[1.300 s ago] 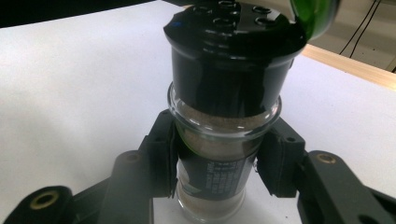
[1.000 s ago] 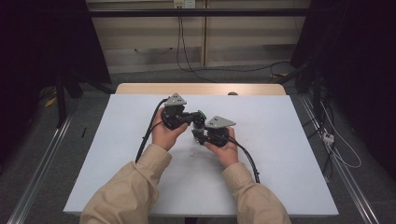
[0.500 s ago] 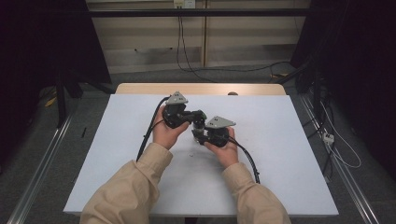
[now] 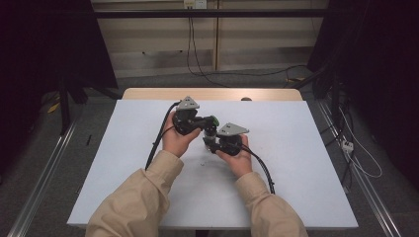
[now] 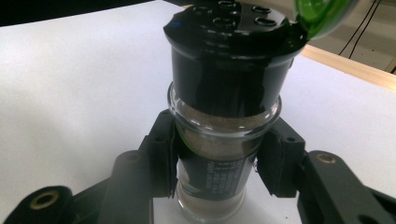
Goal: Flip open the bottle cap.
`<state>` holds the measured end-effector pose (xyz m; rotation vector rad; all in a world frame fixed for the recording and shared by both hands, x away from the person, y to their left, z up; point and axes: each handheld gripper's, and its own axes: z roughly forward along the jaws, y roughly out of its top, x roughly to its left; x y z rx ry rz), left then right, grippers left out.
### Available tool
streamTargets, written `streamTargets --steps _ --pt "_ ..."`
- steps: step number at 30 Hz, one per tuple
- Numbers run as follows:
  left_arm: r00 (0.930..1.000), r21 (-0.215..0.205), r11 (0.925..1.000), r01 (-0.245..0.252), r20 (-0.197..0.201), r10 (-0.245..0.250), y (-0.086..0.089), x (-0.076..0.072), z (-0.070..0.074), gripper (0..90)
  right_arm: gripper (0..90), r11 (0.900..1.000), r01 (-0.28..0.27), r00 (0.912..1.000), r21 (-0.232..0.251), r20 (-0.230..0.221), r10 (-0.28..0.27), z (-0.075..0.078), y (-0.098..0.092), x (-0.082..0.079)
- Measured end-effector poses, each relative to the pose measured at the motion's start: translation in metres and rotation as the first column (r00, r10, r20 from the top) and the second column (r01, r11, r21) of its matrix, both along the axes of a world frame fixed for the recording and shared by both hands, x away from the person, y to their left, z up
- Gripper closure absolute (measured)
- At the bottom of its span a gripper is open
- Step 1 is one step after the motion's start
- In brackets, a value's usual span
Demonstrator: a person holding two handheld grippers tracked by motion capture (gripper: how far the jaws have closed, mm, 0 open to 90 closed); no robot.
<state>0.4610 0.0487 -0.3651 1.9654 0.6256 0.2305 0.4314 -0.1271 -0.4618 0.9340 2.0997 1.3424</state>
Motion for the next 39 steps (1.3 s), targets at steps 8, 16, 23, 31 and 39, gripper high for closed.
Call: streamTargets --steps 8,16,23,31,39 --pt "1.0000 -0.001 1.0000 0.002 0.000 -0.002 -0.0021 0.0014 0.0012 90.0 53.5 1.000 -0.002 1.0000 -0.002 -0.001 0.002 0.0002 0.0003 -0.0001" --pt "1.0000 0.002 1.0000 0.005 -0.004 -0.005 -0.0037 0.0024 0.0003 90.0 53.5 1.000 0.000 1.0000 -0.001 -0.003 0.000 0.0003 0.0002 -0.0003" --pt "0.9999 0.002 1.0000 0.006 -0.008 -0.006 -0.0052 0.0035 0.0000 90.0 53.6 1.000 0.000 1.0000 -0.004 -0.004 0.000 0.0005 0.0006 -0.0005" --pt "0.9999 0.002 1.0000 0.002 -0.014 -0.002 -0.0056 0.0057 -0.0008 90.0 53.5 1.000 -0.002 1.0000 -0.005 -0.002 0.002 0.0006 0.0003 -0.0005" --pt "0.9997 -0.008 0.9999 -0.009 -0.024 0.009 -0.0085 0.0102 -0.0056 90.0 53.6 1.000 -0.001 1.0000 -0.001 -0.005 0.001 0.0006 0.0000 -0.0004"
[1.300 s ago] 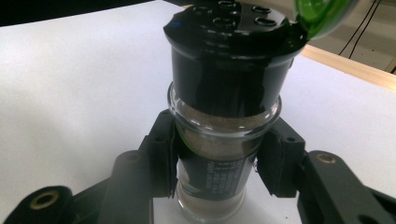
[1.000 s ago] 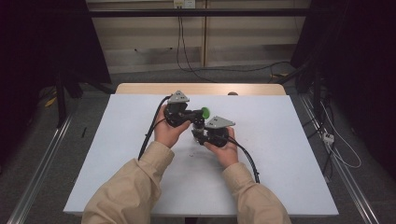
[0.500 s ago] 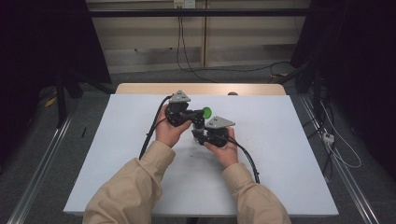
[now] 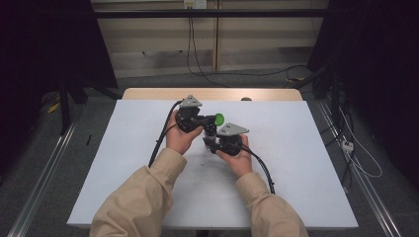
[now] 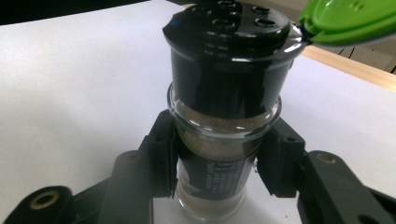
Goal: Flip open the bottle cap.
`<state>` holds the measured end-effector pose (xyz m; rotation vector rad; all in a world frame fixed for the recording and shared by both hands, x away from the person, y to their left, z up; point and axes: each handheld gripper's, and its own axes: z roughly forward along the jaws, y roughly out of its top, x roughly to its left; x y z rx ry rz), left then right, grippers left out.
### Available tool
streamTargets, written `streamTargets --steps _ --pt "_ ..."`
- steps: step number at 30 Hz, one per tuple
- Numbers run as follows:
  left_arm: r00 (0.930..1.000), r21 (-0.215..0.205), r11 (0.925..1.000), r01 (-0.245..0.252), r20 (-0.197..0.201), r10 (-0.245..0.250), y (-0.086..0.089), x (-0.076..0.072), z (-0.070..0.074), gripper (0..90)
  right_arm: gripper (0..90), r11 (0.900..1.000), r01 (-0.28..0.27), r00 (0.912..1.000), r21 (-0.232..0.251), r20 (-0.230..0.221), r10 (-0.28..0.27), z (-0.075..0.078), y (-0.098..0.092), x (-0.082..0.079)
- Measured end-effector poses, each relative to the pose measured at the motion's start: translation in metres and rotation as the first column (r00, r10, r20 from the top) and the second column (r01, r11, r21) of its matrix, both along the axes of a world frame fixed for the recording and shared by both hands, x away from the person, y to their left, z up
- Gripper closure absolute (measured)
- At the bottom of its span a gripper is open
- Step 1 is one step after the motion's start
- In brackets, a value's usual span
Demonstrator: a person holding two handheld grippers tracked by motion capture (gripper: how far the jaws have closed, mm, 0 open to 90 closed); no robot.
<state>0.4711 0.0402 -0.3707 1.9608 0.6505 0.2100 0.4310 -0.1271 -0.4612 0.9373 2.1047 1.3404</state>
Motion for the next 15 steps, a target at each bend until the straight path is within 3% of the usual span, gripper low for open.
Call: streamTargets --steps 10,13,15 --pt "0.9998 -0.015 0.9997 0.019 -0.008 -0.019 0.006 -0.003 0.003 90.0 53.0 1.000 0.003 0.9999 0.010 -0.010 -0.003 0.000 -0.001 0.000" --pt "0.9996 -0.029 0.9993 0.022 -0.016 -0.022 0.010 -0.005 0.004 82.8 46.4 1.000 0.014 0.9998 0.014 -0.014 -0.014 0.002 -0.002 0.000" --pt "0.9997 -0.030 0.9994 0.019 -0.017 -0.019 0.019 -0.009 0.004 78.0 37.0 1.000 0.016 0.9994 0.003 -0.030 -0.016 0.004 -0.004 -0.002"
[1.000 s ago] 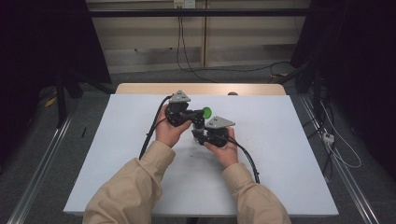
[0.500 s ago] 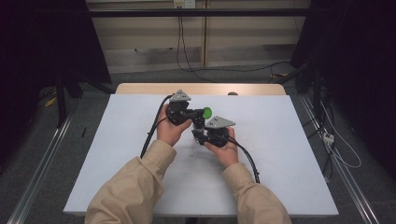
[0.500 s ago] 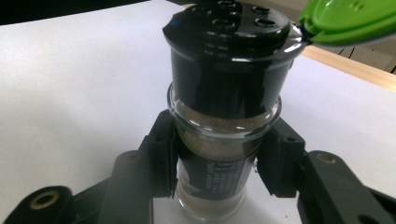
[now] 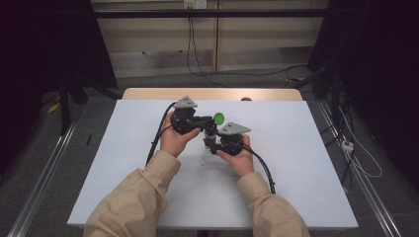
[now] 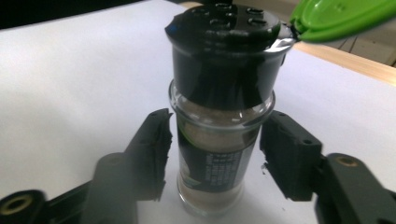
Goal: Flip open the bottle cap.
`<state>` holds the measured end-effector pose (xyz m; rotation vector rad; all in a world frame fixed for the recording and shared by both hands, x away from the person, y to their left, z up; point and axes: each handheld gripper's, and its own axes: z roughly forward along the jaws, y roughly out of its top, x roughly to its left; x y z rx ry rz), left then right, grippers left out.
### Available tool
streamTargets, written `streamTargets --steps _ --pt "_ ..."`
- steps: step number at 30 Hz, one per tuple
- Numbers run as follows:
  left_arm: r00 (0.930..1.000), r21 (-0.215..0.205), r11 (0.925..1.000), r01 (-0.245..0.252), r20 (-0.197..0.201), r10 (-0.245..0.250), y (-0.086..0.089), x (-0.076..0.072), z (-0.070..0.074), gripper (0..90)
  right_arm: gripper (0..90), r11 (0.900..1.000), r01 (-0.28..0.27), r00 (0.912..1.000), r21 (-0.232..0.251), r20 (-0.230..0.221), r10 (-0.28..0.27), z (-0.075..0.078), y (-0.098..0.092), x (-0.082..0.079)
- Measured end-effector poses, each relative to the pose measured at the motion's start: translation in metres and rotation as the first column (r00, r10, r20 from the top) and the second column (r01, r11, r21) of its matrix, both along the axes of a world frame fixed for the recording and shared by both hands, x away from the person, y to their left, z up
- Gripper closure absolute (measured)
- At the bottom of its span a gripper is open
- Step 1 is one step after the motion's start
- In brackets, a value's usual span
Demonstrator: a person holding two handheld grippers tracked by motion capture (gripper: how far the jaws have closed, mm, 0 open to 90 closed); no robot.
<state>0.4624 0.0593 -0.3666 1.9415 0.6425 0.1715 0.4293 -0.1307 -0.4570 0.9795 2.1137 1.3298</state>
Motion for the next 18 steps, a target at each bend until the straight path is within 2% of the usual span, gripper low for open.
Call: streamTargets --steps 1,2,3,5,6,8,9,12,16,18 --pt "1.0000 -0.008 1.0000 -0.005 -0.008 0.005 0.003 -0.001 -0.001 74.4 32.4 1.000 0.006 1.0000 0.006 -0.006 -0.006 0.001 -0.001 -0.001" --pt "1.0000 -0.008 1.0000 -0.005 -0.008 0.005 0.003 -0.001 -0.001 70.2 32.4 1.000 0.006 1.0000 0.006 -0.006 -0.006 0.001 -0.001 -0.001" --pt "0.9999 -0.016 0.9998 -0.008 -0.015 0.008 0.011 -0.004 -0.002 67.8 26.6 1.000 0.014 0.9994 0.017 -0.031 -0.014 0.003 -0.004 -0.003" --pt "0.9992 -0.026 0.9996 -0.009 -0.039 0.008 0.019 -0.007 -0.006 60.5 22.2 1.000 0.017 0.9990 0.008 -0.041 -0.016 0.005 -0.005 -0.006" --pt "0.9992 -0.021 0.9998 -0.008 -0.038 0.007 0.022 -0.009 -0.007 57.3 21.1 1.000 0.014 0.9985 0.002 -0.053 -0.014 0.006 -0.006 -0.008" --pt "0.9993 -0.015 0.9999 -0.003 -0.036 0.002 0.026 -0.011 -0.008 54.8 21.1 1.000 0.018 0.9993 0.003 -0.032 -0.018 0.008 -0.008 -0.015" --pt "0.9992 -0.022 0.9997 -0.006 -0.041 0.005 0.034 -0.015 -0.011 51.5 20.4 1.000 0.015 0.9993 0.005 -0.034 -0.015 0.009 -0.009 -0.018" --pt "0.9996 -0.021 0.9998 -0.003 -0.029 0.003 0.045 -0.021 -0.014 46.1 16.4 1.000 0.008 0.9977 0.012 -0.068 -0.008 0.011 -0.012 -0.025" --pt "0.9996 -0.016 0.9999 -0.003 -0.026 0.002 0.056 -0.027 -0.017 39.7 16.2 0.999 0.010 0.9981 0.042 -0.062 -0.008 0.015 -0.019 -0.038" --pt "0.9994 -0.017 0.9999 0.000 -0.035 0.000 0.062 -0.032 -0.020 35.1 15.7 0.999 0.016 0.9976 0.036 -0.068 -0.014 0.016 -0.023 -0.044"
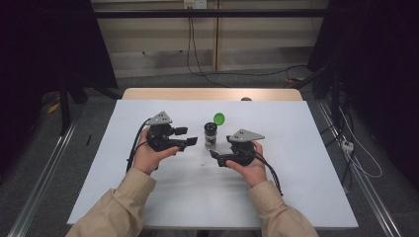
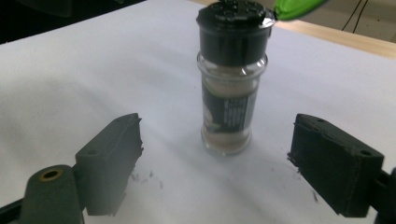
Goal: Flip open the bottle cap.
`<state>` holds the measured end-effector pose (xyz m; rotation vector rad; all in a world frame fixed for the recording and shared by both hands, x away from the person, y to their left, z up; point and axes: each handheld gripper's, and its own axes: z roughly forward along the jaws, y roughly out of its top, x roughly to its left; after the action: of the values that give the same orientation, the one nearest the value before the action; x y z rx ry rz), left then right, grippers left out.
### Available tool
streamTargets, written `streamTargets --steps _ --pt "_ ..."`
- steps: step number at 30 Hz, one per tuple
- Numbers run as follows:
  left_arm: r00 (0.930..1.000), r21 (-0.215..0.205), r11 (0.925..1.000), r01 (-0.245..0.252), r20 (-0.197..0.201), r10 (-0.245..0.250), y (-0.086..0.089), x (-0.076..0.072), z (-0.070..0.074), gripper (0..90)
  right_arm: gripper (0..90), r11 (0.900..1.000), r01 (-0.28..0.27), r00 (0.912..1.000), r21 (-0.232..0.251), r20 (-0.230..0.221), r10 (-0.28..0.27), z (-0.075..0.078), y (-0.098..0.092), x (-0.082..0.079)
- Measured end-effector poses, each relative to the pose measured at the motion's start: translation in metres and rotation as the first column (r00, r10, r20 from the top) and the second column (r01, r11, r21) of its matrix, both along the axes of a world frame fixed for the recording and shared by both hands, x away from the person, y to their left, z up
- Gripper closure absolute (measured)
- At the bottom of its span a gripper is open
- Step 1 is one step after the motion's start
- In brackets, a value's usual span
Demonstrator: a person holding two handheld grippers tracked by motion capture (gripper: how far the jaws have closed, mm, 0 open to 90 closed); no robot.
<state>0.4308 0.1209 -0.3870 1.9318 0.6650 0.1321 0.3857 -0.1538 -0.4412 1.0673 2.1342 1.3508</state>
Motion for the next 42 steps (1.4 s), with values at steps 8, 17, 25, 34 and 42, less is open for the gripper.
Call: streamTargets --steps 8,17,25,34,42 --pt "0.9999 -0.016 0.9998 -0.010 -0.011 0.010 0.027 -0.015 -0.012 27.9 13.8 1.000 0.010 1.0000 -0.010 0.000 -0.010 -0.001 -0.015 -0.020" --pt "0.9998 0.013 0.9998 -0.012 -0.017 0.013 0.046 -0.030 -0.024 20.9 13.1 1.000 0.009 0.9999 0.011 0.006 -0.009 -0.002 -0.030 -0.035" --pt "0.9998 0.008 0.9998 -0.020 -0.008 0.020 0.064 -0.042 -0.034 18.7 12.4 1.000 0.014 0.9998 0.017 0.015 -0.014 -0.002 -0.039 -0.044" --pt "0.9985 0.006 0.9985 -0.054 -0.002 0.054 0.085 -0.051 -0.044 17.3 12.0 0.999 0.032 0.9994 0.034 0.009 -0.032 -0.004 -0.051 -0.054" --pt "0.9974 0.005 0.9974 -0.071 -0.001 0.071 0.093 -0.056 -0.047 16.8 11.8 0.999 0.043 0.9989 0.032 0.016 -0.043 -0.004 -0.061 -0.062"
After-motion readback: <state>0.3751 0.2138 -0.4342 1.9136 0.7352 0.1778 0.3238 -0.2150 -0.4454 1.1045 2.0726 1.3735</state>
